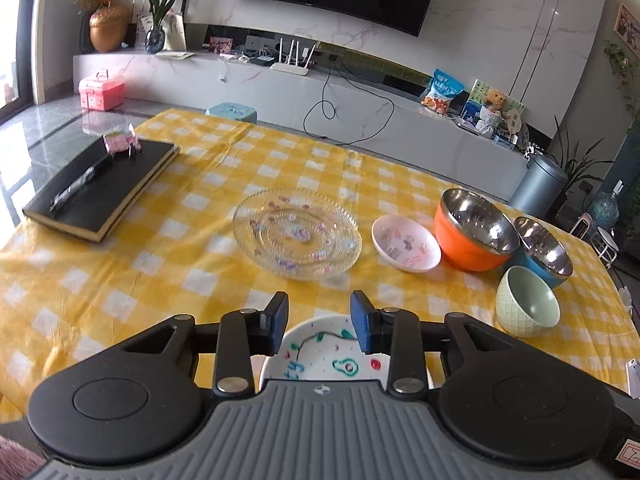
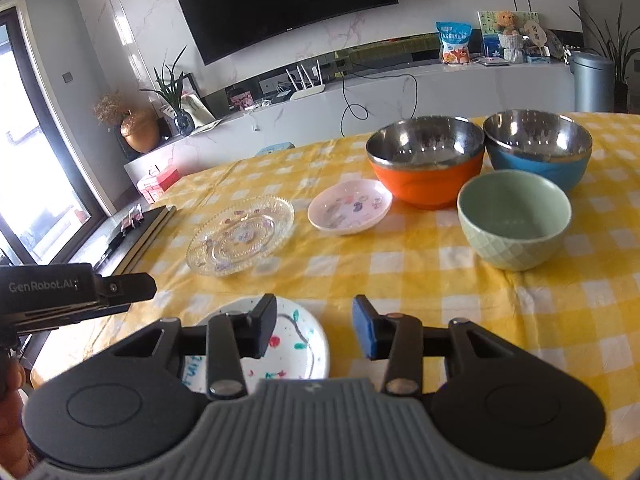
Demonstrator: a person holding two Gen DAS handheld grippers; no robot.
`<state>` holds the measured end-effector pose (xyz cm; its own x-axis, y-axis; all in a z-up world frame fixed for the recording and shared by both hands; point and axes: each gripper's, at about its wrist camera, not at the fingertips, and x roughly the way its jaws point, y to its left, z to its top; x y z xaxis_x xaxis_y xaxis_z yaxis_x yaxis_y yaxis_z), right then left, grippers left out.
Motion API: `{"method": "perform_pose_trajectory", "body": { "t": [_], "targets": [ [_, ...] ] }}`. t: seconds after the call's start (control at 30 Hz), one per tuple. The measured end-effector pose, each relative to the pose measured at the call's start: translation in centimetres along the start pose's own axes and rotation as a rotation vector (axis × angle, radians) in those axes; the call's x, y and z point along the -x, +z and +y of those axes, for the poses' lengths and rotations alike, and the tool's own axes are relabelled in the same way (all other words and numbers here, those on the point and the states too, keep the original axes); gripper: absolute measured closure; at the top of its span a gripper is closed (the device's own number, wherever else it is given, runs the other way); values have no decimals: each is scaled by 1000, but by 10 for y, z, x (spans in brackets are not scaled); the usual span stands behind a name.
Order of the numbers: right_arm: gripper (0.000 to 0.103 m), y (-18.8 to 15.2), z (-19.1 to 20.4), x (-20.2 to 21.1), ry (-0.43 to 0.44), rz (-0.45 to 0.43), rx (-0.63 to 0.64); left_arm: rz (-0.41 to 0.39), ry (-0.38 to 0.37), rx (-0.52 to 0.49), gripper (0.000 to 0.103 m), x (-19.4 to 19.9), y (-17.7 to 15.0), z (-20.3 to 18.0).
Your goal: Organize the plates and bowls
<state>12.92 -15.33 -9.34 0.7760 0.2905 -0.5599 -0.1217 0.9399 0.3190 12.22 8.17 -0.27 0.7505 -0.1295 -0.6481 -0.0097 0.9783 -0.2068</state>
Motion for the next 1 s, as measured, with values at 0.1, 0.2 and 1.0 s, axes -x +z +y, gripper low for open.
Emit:
{"method": "perform_pose_trajectory", "body": {
  "t": [0.1,0.2,1.0],
  "targets": [
    [59,14,5,-6,-9,-28,0,-10,23,-45,60,-9,24,0],
    [59,27,6,-22,9,-13,-34,-8,37,-37,60,-24,45,11],
    [69,57,6,-161,21,145,-180,49,70,145,60,-136,38,77]
  ]
}}
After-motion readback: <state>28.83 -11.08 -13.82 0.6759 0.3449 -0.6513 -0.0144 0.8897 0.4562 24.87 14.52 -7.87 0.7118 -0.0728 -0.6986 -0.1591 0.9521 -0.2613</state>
